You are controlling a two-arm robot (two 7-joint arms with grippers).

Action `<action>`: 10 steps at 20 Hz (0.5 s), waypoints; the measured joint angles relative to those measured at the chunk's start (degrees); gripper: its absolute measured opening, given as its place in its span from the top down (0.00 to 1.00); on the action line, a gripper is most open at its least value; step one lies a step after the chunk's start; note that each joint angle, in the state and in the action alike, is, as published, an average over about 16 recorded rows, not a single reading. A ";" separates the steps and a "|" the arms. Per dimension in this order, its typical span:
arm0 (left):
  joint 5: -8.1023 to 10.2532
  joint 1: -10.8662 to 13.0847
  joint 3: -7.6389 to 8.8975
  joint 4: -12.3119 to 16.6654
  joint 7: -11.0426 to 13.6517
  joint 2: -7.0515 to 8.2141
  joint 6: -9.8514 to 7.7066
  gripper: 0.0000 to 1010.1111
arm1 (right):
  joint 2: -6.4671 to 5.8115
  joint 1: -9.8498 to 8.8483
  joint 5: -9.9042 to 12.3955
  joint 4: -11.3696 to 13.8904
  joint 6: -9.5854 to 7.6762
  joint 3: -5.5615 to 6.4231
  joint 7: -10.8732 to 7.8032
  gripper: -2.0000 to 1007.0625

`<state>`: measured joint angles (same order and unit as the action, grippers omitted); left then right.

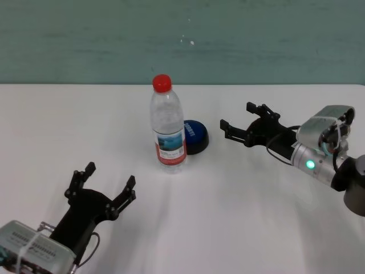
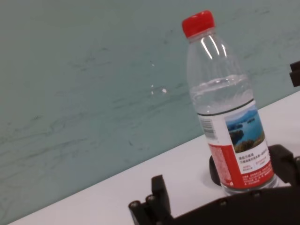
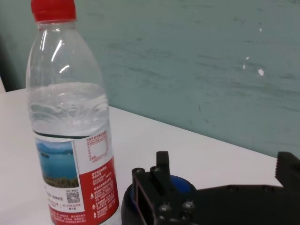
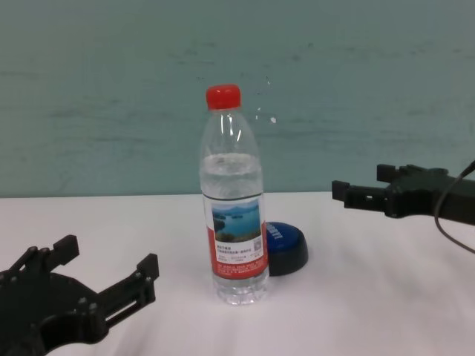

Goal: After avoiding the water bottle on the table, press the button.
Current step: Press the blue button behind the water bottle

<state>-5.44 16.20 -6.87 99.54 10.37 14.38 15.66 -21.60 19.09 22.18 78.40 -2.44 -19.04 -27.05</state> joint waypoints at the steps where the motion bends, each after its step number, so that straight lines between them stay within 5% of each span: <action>1: 0.00 0.00 0.00 0.00 0.00 0.00 0.00 0.01 | -0.05 0.16 0.00 -0.24 0.15 -0.19 0.01 0.00; 10: 0.00 0.00 0.00 0.00 0.00 0.00 0.00 0.01 | 0.36 1.20 -0.65 -2.47 1.45 -1.38 1.17 0.00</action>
<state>-5.44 16.20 -6.87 99.54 10.37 14.38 15.66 -21.23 20.29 21.53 75.92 -0.99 -20.42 -25.88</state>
